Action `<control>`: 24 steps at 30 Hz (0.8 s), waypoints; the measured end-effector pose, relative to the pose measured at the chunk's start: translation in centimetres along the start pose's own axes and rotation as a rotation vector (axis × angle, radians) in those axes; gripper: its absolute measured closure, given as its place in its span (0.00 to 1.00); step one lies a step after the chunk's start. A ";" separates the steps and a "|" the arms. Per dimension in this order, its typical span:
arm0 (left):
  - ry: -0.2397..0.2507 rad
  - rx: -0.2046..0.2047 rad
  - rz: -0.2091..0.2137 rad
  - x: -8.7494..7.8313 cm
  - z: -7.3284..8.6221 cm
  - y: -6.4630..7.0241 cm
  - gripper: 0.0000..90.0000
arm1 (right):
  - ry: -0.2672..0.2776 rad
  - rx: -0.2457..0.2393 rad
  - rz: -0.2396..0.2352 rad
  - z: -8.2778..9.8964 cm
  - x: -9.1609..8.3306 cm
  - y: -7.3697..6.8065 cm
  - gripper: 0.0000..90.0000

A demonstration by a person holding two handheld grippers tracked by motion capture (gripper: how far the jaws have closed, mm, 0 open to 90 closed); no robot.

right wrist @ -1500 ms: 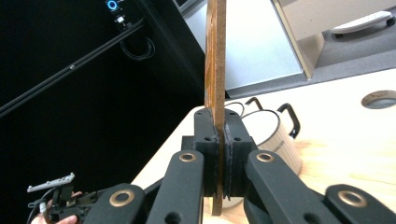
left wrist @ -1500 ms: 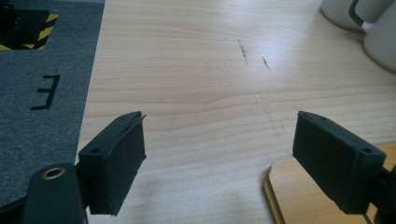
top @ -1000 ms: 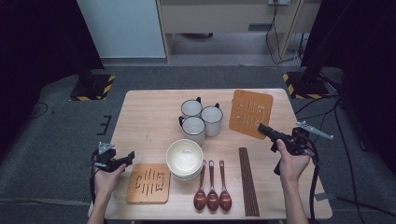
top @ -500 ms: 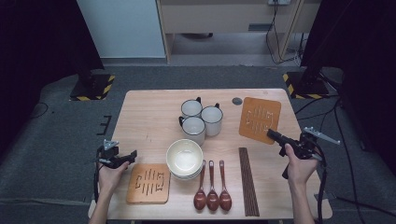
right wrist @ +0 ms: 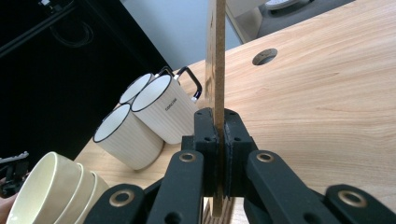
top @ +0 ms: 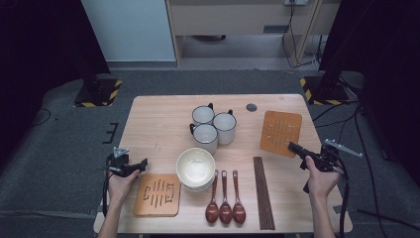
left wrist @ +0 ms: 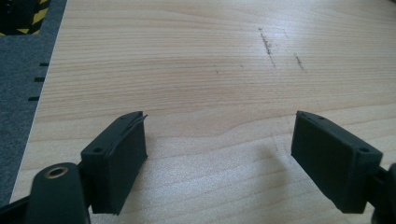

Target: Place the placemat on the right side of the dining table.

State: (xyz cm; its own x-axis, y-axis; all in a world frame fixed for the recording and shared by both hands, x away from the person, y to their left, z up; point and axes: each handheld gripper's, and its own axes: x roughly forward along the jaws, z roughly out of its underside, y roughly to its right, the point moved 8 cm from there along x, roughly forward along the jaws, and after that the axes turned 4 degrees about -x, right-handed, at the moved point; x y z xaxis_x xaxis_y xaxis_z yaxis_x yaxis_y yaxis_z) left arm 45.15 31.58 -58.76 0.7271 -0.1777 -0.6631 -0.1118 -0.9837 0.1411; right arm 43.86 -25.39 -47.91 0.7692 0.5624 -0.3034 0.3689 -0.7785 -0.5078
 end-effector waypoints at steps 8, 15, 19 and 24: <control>-0.005 0.011 -0.008 0.0 0.1 0.1 0.18 | -0.014 0.012 0.023 0.3 -0.1 0.9 0.97; -0.024 0.061 -0.043 0.2 0.2 0.2 0.16 | -0.036 0.011 0.056 0.9 0.0 1.8 0.97; -0.026 0.068 -0.047 0.2 0.2 0.3 0.16 | -0.036 0.011 0.063 1.0 0.0 2.1 0.97; -0.032 0.077 -0.055 0.3 0.3 0.3 0.14 | -0.049 0.011 0.093 1.2 -0.1 2.9 0.97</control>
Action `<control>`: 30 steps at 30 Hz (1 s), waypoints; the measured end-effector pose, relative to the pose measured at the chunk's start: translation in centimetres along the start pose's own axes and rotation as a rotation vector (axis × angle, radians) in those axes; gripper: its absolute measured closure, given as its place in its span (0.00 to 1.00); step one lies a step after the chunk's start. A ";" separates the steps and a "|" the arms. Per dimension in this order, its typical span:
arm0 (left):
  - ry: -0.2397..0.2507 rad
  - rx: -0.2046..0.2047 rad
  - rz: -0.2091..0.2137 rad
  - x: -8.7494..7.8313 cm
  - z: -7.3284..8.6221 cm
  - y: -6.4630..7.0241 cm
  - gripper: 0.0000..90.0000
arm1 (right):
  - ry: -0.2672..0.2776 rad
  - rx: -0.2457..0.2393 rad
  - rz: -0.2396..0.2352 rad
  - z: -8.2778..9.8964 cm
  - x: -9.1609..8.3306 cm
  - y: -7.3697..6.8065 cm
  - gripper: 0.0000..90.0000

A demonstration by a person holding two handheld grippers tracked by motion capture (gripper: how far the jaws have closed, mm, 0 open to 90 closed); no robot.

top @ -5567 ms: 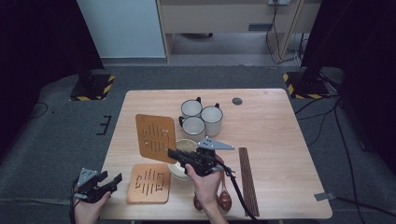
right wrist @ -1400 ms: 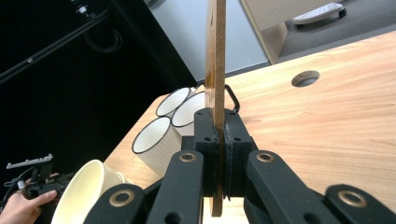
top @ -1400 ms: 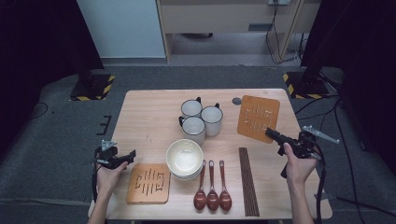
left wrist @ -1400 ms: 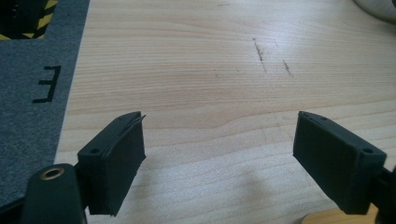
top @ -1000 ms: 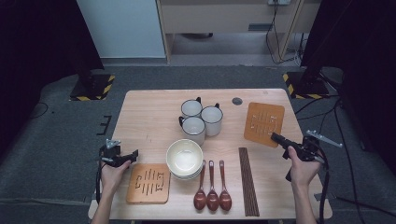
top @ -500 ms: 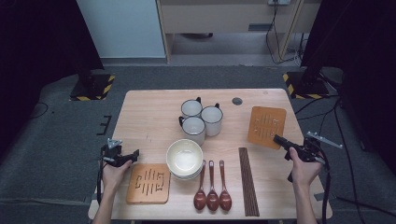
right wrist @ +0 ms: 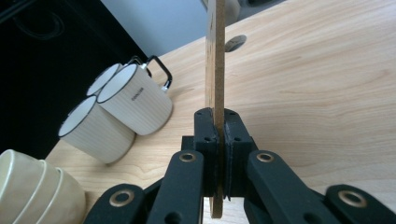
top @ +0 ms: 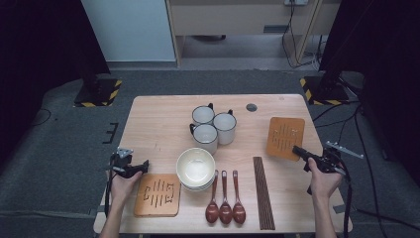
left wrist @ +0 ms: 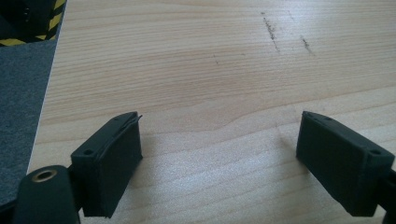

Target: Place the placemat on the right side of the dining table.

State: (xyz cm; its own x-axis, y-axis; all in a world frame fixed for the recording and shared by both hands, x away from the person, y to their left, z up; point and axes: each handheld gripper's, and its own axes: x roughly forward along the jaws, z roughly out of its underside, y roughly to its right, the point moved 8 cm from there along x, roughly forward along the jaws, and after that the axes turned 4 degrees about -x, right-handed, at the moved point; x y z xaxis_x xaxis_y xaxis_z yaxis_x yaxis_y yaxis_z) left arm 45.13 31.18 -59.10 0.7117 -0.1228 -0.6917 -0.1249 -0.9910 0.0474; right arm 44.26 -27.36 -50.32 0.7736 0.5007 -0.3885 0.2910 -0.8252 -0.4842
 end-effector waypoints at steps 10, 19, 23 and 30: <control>-0.010 -0.010 -0.022 0.1 0.0 -0.2 0.08 | -0.020 0.014 0.020 0.4 0.2 0.5 0.97; -0.019 -0.019 -0.028 0.2 0.1 -0.3 0.05 | -0.034 0.021 0.042 0.7 0.4 1.0 0.97; -0.021 -0.026 -0.029 0.2 0.1 -0.3 0.04 | -0.026 0.030 0.047 0.6 0.4 1.3 0.97; -0.022 -0.027 -0.030 0.2 0.1 -0.3 0.03 | -0.030 0.019 0.078 0.7 0.5 1.8 0.93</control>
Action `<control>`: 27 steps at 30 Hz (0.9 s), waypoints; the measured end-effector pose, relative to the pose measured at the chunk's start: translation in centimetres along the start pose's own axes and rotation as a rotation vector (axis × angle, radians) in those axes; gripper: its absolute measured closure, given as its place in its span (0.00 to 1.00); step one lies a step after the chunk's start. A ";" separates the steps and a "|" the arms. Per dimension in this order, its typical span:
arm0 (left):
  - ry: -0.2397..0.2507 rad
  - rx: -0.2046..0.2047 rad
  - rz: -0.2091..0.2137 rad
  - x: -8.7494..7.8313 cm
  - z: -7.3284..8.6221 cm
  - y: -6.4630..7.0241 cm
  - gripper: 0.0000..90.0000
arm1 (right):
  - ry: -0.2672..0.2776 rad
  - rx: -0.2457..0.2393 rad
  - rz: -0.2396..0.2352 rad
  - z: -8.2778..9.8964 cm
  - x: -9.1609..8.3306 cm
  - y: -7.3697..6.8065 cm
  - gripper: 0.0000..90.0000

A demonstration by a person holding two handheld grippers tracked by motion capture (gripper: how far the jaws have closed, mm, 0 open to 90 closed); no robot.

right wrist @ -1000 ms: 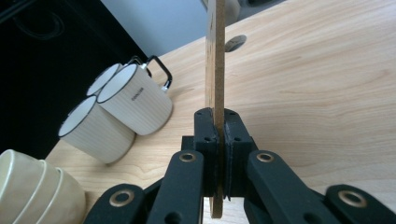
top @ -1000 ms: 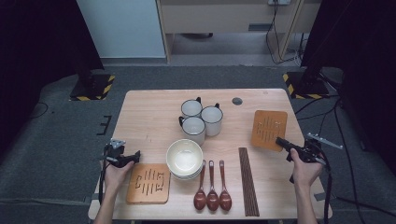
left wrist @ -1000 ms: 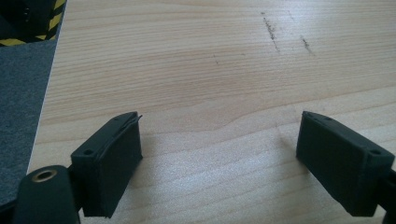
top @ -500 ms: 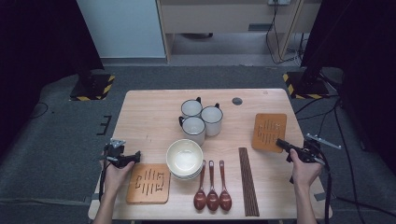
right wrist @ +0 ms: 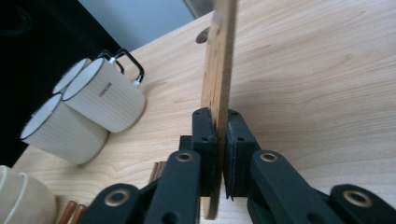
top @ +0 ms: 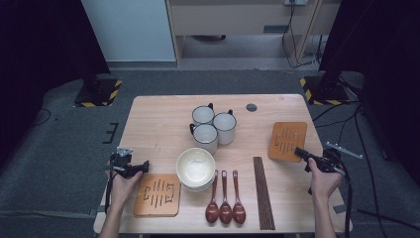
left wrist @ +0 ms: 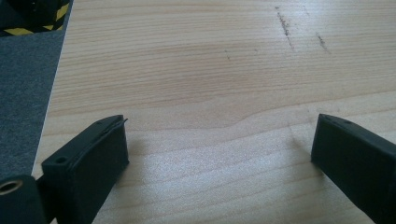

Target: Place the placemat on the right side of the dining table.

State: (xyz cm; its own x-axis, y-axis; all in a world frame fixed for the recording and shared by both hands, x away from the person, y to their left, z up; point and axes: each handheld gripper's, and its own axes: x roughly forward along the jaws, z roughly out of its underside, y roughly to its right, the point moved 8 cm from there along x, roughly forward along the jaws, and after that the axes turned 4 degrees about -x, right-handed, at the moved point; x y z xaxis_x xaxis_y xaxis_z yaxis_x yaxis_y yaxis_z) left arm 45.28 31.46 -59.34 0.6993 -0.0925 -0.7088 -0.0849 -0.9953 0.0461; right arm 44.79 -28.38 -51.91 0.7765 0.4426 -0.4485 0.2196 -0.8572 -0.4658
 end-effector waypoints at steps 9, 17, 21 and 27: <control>-0.002 -0.002 -0.002 0.0 0.0 0.0 0.03 | -0.012 -0.023 0.060 0.2 0.4 0.9 0.85; -0.002 -0.002 -0.002 0.0 0.0 0.0 0.02 | -0.020 -0.045 0.094 0.4 0.7 1.3 0.80; -0.002 -0.002 -0.002 0.0 0.0 0.0 0.02 | -0.022 -0.053 0.106 0.5 0.9 1.5 0.77; -0.003 -0.003 -0.003 0.0 0.0 0.0 0.02 | -0.030 -0.065 0.132 0.8 1.0 2.0 0.73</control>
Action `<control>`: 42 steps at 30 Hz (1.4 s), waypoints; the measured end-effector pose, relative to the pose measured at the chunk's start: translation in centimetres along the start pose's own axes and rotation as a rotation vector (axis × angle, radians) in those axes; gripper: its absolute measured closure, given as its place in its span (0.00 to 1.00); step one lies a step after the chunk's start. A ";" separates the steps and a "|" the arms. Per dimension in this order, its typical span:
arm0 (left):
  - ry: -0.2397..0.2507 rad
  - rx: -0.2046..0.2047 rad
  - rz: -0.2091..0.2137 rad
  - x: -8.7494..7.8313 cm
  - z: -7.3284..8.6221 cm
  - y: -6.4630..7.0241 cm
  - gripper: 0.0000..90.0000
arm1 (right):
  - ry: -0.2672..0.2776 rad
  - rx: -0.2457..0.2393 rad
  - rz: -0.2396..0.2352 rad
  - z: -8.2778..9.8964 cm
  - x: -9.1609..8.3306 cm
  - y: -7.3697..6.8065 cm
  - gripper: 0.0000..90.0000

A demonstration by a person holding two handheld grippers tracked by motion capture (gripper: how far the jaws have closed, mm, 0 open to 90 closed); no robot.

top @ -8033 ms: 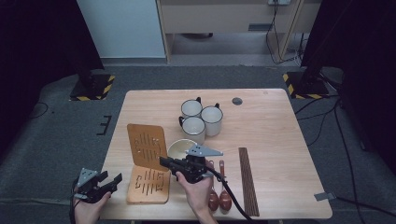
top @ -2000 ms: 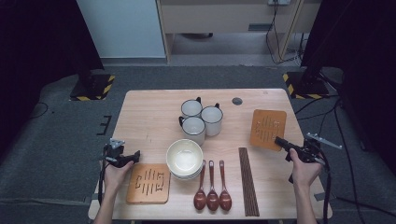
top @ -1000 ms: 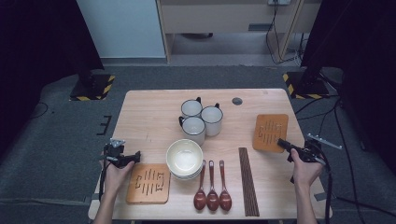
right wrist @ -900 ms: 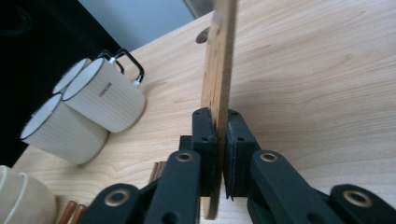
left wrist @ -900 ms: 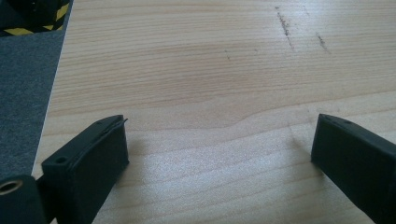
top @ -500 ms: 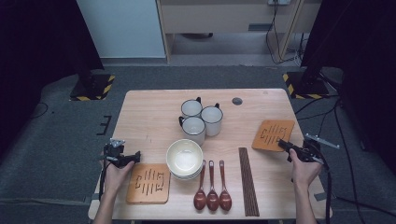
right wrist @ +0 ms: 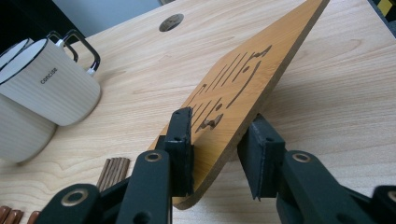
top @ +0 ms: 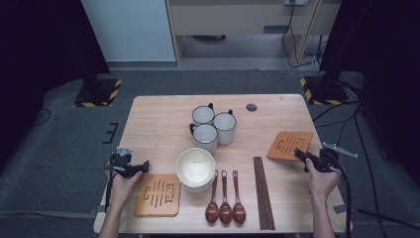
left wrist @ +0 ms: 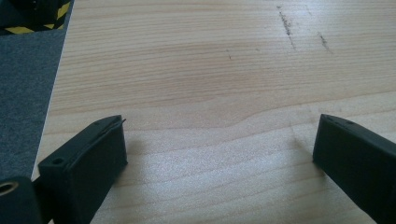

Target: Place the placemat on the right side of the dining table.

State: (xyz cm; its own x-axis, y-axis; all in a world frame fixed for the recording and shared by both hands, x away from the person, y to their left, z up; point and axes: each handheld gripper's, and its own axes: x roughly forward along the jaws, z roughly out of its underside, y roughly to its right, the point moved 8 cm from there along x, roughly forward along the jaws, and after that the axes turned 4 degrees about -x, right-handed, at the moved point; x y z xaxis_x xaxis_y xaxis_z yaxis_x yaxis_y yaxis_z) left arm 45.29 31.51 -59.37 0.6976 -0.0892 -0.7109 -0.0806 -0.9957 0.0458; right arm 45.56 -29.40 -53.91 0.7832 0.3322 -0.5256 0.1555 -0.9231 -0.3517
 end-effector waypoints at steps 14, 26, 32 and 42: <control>-0.002 -0.001 -0.002 0.0 0.0 0.0 0.01 | -0.033 -0.011 0.050 0.9 0.5 0.9 0.64; -0.002 -0.001 -0.002 0.0 0.0 0.0 0.01 | -0.059 -0.021 0.067 1.5 1.0 0.9 0.57; -0.002 -0.001 -0.002 0.0 0.0 0.0 0.01 | -0.068 -0.033 0.089 1.7 1.1 1.2 0.54; -0.002 -0.001 -0.002 0.0 0.0 0.0 0.01 | -0.085 -0.043 0.121 1.9 1.3 1.7 0.51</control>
State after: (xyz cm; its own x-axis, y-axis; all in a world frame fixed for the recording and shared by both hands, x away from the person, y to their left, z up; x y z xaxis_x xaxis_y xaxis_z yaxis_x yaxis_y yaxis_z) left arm 45.30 31.54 -59.39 0.6961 -0.0869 -0.7126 -0.0783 -0.9959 0.0450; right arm 45.69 -30.13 -56.67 0.7443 0.2318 -0.6263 0.0900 -0.9641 -0.2498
